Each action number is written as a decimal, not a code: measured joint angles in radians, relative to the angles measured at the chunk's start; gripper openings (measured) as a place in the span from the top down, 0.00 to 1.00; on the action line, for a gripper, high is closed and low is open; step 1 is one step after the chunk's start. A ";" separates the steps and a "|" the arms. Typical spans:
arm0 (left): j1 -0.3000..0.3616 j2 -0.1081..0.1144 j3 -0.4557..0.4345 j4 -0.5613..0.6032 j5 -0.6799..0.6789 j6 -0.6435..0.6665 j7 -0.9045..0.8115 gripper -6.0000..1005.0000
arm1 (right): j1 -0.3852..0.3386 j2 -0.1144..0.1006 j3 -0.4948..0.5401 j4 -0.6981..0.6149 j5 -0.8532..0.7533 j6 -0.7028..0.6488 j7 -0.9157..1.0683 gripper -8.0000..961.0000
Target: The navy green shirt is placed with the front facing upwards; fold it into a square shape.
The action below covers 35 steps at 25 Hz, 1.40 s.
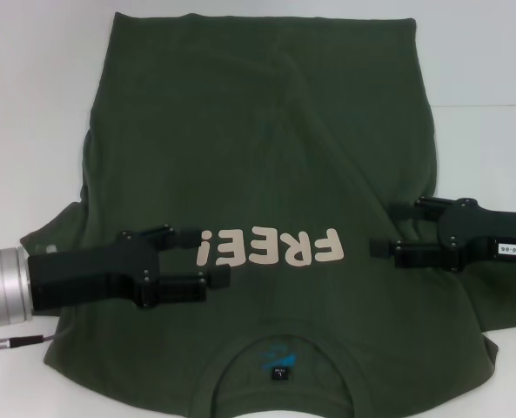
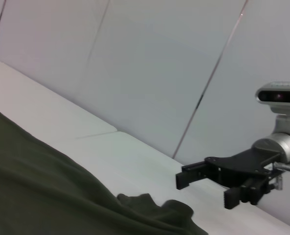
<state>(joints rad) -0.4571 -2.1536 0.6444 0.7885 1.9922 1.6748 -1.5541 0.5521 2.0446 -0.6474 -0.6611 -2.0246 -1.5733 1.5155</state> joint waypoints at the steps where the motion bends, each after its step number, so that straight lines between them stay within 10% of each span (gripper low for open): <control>1: 0.000 0.000 -0.002 0.000 -0.002 -0.005 -0.002 0.07 | 0.000 0.000 0.000 0.000 0.004 0.001 0.000 0.05; 35: 0.128 -0.001 -0.292 -0.007 0.037 -0.288 -0.180 0.07 | 0.012 0.011 0.015 0.013 0.095 0.031 0.012 0.05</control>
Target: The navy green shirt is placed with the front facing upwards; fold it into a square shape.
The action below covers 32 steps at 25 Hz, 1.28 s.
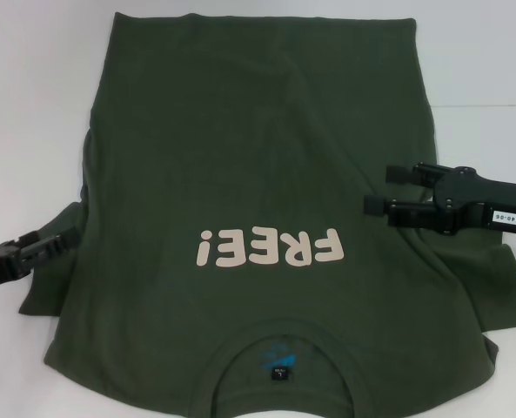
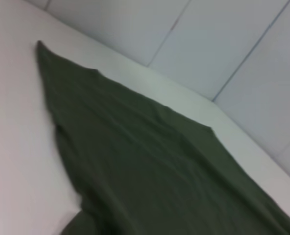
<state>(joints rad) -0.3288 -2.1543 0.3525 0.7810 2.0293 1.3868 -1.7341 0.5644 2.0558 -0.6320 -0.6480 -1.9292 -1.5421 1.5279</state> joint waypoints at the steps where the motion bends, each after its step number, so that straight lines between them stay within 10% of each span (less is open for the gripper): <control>1: 0.001 0.000 -0.004 0.000 0.005 -0.005 0.000 0.07 | 0.000 0.000 0.000 0.000 0.000 0.000 0.000 0.05; 30: -0.026 -0.006 0.031 -0.047 0.099 -0.190 -0.026 0.07 | -0.007 0.001 0.008 0.001 0.003 -0.008 0.000 0.05; 32: -0.027 -0.006 0.035 -0.047 0.110 -0.211 -0.046 0.21 | -0.007 0.001 0.008 0.001 0.003 -0.009 0.000 0.05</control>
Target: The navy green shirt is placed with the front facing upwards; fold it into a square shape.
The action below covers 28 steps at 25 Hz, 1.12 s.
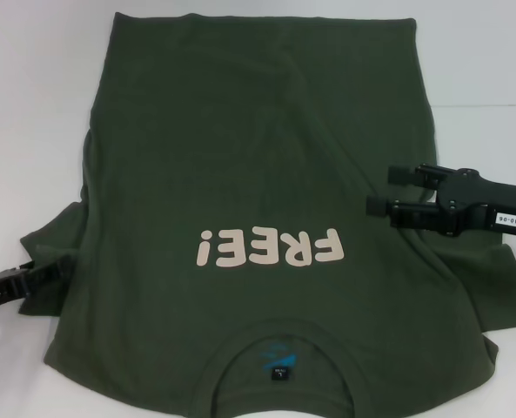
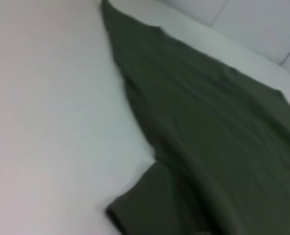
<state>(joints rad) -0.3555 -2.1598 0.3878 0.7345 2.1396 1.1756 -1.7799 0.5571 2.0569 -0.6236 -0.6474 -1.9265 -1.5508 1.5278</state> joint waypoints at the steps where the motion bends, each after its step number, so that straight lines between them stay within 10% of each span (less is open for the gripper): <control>1: 0.000 0.000 0.002 0.002 0.006 -0.007 -0.011 0.25 | 0.000 0.000 0.000 0.000 0.000 -0.001 0.000 0.05; 11: -0.006 0.000 0.005 0.008 0.009 -0.006 -0.020 0.64 | -0.002 0.002 0.001 0.000 0.002 -0.002 0.000 0.05; 28: -0.015 0.024 -0.008 0.036 0.012 -0.045 -0.023 0.99 | 0.000 0.017 0.002 0.016 0.022 0.008 -0.002 0.05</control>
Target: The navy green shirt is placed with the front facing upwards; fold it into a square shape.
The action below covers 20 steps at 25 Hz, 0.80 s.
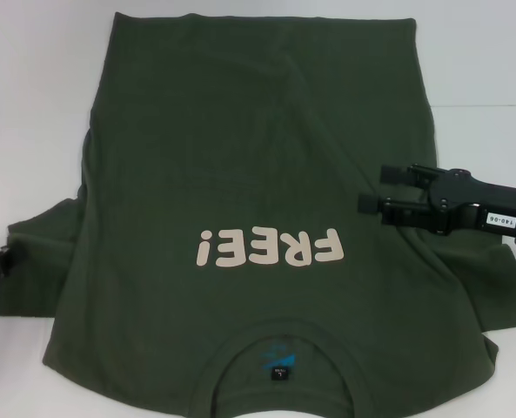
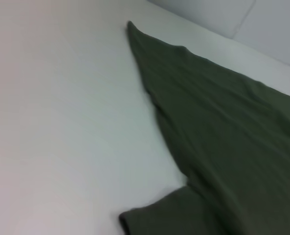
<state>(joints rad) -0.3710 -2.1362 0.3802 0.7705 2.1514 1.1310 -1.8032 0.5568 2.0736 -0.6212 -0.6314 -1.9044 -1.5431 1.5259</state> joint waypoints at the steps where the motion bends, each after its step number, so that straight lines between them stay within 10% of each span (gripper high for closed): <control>1: -0.001 0.001 0.000 0.001 0.003 -0.011 0.000 0.99 | 0.000 0.000 0.000 0.003 0.003 0.000 -0.001 0.05; 20: -0.055 0.029 0.000 0.039 0.047 -0.128 -0.002 0.99 | 0.006 0.013 0.000 0.043 0.007 0.005 -0.007 0.05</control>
<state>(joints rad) -0.4260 -2.1071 0.3806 0.8092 2.1982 1.0033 -1.8052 0.5629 2.0861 -0.6213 -0.5883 -1.8969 -1.5385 1.5186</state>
